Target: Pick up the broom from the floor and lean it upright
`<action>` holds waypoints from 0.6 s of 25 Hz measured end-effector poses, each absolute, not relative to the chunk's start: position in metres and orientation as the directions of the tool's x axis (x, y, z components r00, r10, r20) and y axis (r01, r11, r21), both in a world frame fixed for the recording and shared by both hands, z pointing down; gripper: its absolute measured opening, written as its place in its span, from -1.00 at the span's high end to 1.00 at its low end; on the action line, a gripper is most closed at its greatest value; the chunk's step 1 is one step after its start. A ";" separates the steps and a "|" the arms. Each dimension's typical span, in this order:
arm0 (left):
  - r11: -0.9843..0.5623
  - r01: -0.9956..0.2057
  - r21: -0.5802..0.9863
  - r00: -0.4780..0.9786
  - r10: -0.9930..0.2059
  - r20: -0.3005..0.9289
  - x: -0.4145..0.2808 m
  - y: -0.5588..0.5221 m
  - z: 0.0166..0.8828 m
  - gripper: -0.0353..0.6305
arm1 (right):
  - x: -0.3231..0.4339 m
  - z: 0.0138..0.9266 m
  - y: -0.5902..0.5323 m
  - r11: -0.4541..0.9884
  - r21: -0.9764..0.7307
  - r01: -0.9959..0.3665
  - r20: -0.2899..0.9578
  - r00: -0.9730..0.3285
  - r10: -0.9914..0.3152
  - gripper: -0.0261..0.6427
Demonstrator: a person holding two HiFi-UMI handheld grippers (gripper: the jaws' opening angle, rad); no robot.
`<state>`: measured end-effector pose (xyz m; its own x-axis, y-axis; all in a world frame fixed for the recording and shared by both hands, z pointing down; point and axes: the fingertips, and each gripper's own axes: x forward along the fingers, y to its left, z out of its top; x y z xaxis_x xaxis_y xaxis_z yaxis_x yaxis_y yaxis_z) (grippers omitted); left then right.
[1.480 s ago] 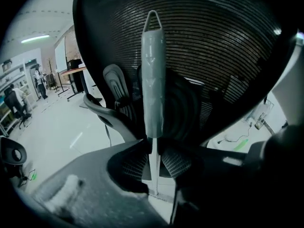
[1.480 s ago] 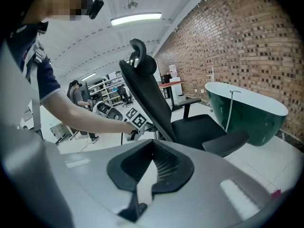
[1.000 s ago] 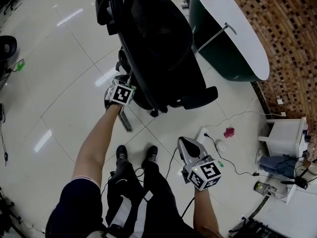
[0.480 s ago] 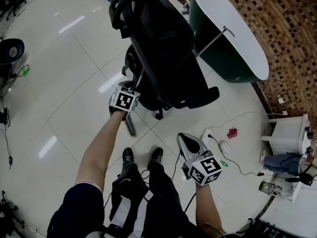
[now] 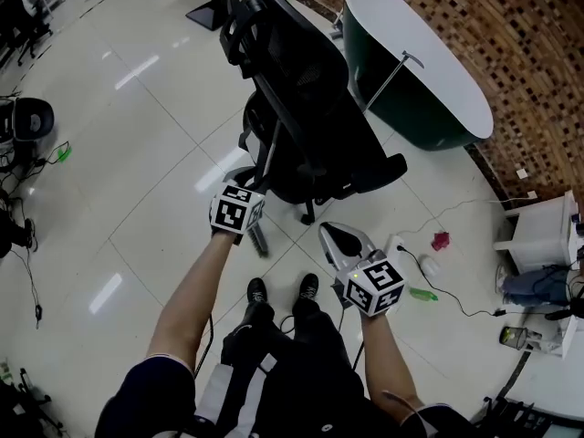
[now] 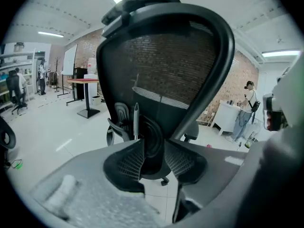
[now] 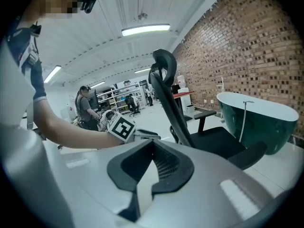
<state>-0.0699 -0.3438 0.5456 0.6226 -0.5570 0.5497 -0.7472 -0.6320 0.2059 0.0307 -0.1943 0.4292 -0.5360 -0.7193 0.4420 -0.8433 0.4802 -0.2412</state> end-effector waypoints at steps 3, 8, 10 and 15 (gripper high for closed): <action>-0.645 -0.731 0.223 0.652 -0.564 0.507 -0.074 -0.322 0.520 0.49 | 0.018 0.422 -0.193 0.489 -0.239 -0.839 0.423 -0.543 -0.725 0.90; -0.672 -0.704 0.228 0.699 -0.599 0.392 -0.080 -0.297 0.464 0.50 | -0.002 0.410 -0.202 0.508 -0.237 -0.828 0.387 -0.560 -0.733 0.90; -0.694 -0.682 0.231 0.724 -0.596 0.348 -0.077 -0.282 0.444 0.51 | -0.008 0.404 -0.203 0.512 -0.235 -0.826 0.379 -0.563 -0.735 0.90; -0.737 -0.640 0.216 0.766 -0.589 0.258 -0.075 -0.255 0.401 0.69 | -0.023 0.381 -0.207 0.528 -0.214 -0.822 0.335 -0.570 -0.750 0.90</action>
<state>-0.0750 -0.2552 0.4014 0.7655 -0.5894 0.2579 -0.6403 -0.7371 0.2161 -0.0232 -0.2072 0.3808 -0.5699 -0.7503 0.3351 -0.8216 0.5284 -0.2141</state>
